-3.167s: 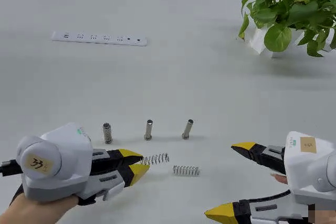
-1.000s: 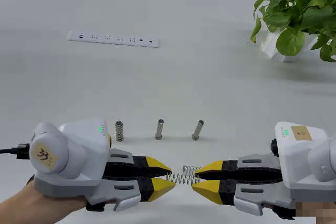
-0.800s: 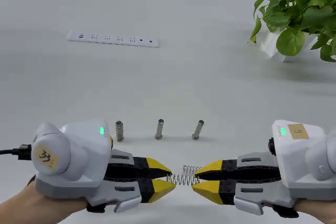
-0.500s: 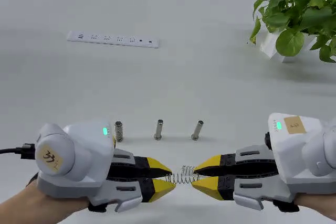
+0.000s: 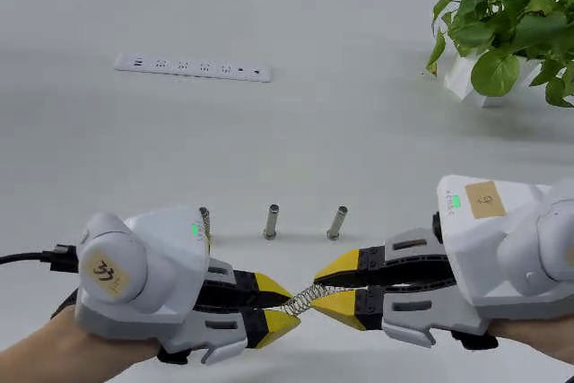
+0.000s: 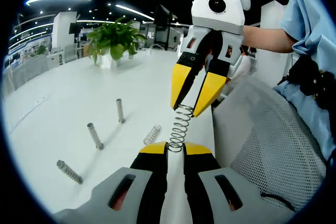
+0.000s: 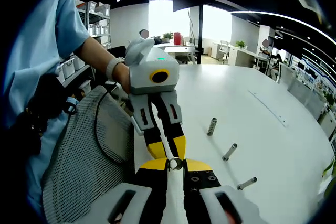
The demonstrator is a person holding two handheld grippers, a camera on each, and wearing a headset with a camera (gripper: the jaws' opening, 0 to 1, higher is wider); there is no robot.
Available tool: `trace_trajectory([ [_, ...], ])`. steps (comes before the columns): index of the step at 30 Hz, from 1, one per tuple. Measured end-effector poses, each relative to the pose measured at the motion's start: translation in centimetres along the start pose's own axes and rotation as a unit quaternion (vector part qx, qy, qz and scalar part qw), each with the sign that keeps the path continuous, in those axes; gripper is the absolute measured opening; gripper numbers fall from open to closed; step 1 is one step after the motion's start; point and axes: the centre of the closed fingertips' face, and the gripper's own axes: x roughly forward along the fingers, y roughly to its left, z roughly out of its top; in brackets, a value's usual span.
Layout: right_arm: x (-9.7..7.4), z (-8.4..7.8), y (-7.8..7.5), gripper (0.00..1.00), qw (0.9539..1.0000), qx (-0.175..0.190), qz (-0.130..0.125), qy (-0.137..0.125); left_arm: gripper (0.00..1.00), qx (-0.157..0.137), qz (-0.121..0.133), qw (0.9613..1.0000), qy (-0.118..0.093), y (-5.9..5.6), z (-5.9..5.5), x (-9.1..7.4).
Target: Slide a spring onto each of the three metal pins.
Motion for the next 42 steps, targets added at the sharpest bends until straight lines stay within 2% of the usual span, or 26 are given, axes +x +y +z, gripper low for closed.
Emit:
trace_trajectory([
  [6, 0.3, 0.3, 0.1, 0.07, 0.9999, -0.010, 0.004, 0.001, 0.07, 0.007, -0.003, 1.0000, 0.004, -0.3, -0.1, 0.3],
  [31, -0.6, -0.4, -0.2, 0.08, 0.9997, -0.017, 0.002, 0.017, 0.06, -0.006, -0.009, 0.9999, -0.002, -0.9, 0.1, 1.0],
  [32, -0.7, -0.4, -0.3, 0.10, 0.9997, -0.018, 0.001, 0.017, 0.06, -0.005, -0.009, 0.9999, -0.002, -0.9, 0.0, 1.1],
  [35, -0.9, -0.4, -0.5, 0.24, 0.9997, -0.016, -0.005, 0.020, 0.06, -0.005, -0.011, 0.9999, -0.001, -1.1, -0.1, 1.3],
  [42, -1.7, -1.1, -0.9, 0.32, 0.9981, -0.038, -0.005, 0.048, 0.06, -0.007, -0.010, 0.9999, 0.003, -1.5, -0.5, 1.7],
])
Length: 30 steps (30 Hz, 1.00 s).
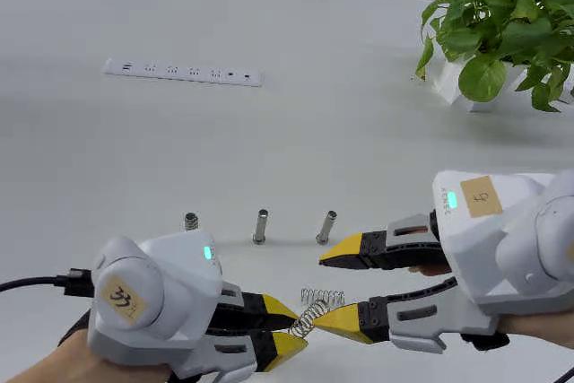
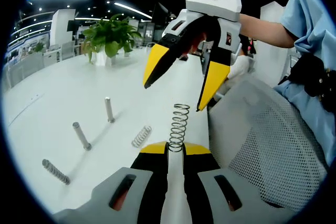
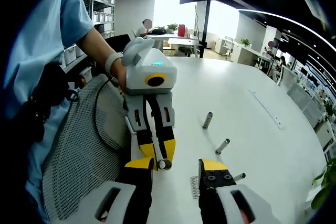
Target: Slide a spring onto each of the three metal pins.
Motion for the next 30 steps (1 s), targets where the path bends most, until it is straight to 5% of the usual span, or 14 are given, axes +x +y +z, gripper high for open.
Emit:
trace_trajectory([
  [12, -0.4, -0.9, -0.1, 0.32, 0.9967, -0.051, 0.026, 0.057, 0.06, 0.007, 0.014, 0.9998, 0.012, 0.0, -0.2, 0.1],
  [30, 1.1, -2.9, 1.8, 0.14, 0.9850, -0.087, 0.084, 0.123, 0.06, 0.032, 0.000, 0.9992, 0.024, -0.8, 0.7, 1.7],
])
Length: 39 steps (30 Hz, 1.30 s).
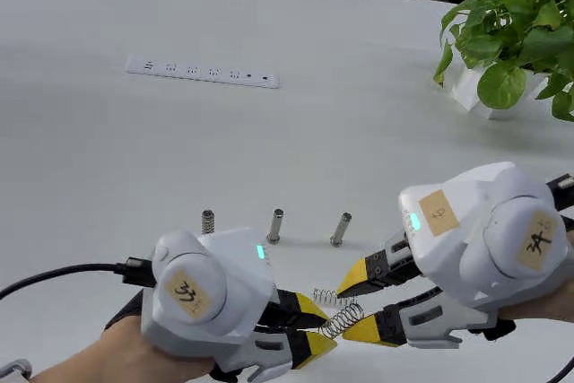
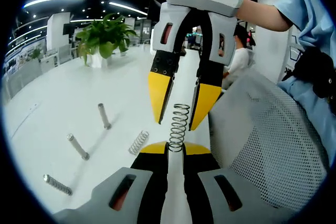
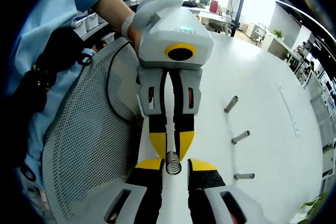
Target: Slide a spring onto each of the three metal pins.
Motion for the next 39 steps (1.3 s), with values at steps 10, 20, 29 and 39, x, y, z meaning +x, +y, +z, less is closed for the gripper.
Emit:
trace_trajectory([
  [10, 0.1, -0.3, 0.4, 0.09, 0.9998, 0.005, 0.018, 0.008, 0.06, 0.009, -0.010, 0.9999, 0.007, -0.2, 0.0, 0.4],
  [20, 0.4, -0.6, 0.6, 0.08, 0.9995, 0.008, 0.026, 0.016, 0.06, 0.010, -0.011, 0.9999, 0.003, -0.2, 0.3, 0.4],
  [29, 0.4, -0.3, 0.8, 0.08, 0.9994, 0.011, 0.029, 0.012, 0.06, 0.007, -0.011, 0.9999, 0.001, -0.4, 0.3, 0.3],
  [39, 0.5, -0.7, 1.1, 0.07, 0.9990, 0.010, 0.040, 0.019, 0.07, 0.002, -0.015, 0.9999, -0.005, -0.7, 0.1, 0.5],
])
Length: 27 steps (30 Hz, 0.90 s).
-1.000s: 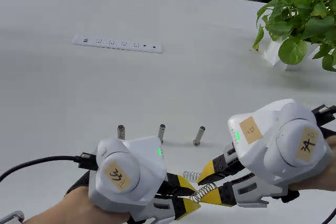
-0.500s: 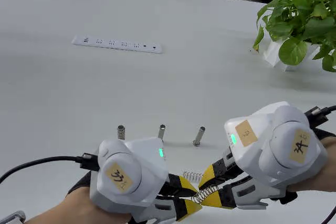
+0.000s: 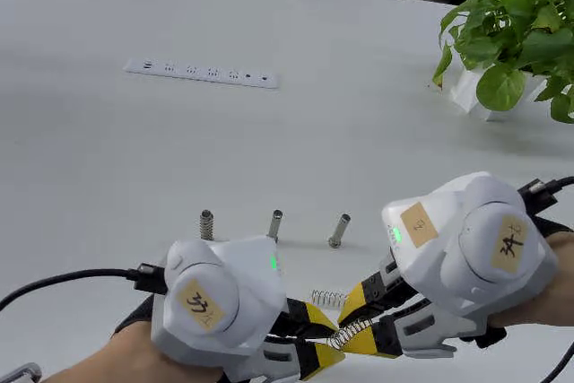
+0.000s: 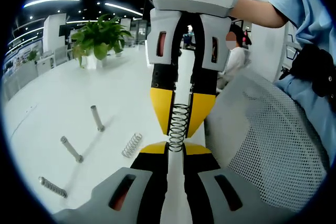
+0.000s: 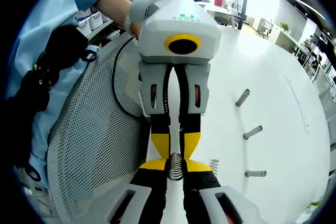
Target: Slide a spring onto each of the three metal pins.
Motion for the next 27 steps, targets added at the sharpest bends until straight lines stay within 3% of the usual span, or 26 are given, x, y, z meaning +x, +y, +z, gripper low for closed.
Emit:
trace_trajectory([
  [9, -0.3, -0.1, -0.1, 0.07, 1.0000, -0.004, -0.005, 0.002, 0.07, -0.002, 0.007, 0.9999, -0.011, 0.1, 0.3, 0.1],
  [18, -0.2, -0.1, -0.3, 0.08, 0.9999, -0.013, -0.010, 0.004, 0.07, -0.034, 0.026, 0.9989, -0.022, 0.5, -0.1, -0.2],
  [21, -0.2, 0.0, -0.6, 0.08, 0.9998, -0.016, -0.014, 0.005, 0.13, -0.043, 0.042, 0.9979, -0.024, 1.0, -0.6, -0.5],
  [25, -0.2, -0.1, -0.8, 0.08, 0.9996, -0.020, -0.017, 0.006, 0.31, -0.059, 0.073, 0.9949, -0.036, 2.0, -0.8, -1.2],
  [27, -0.3, -0.1, -1.0, 0.08, 0.9996, -0.022, -0.019, 0.007, 0.35, -0.070, 0.086, 0.9930, -0.040, 2.4, -0.9, -1.7],
])
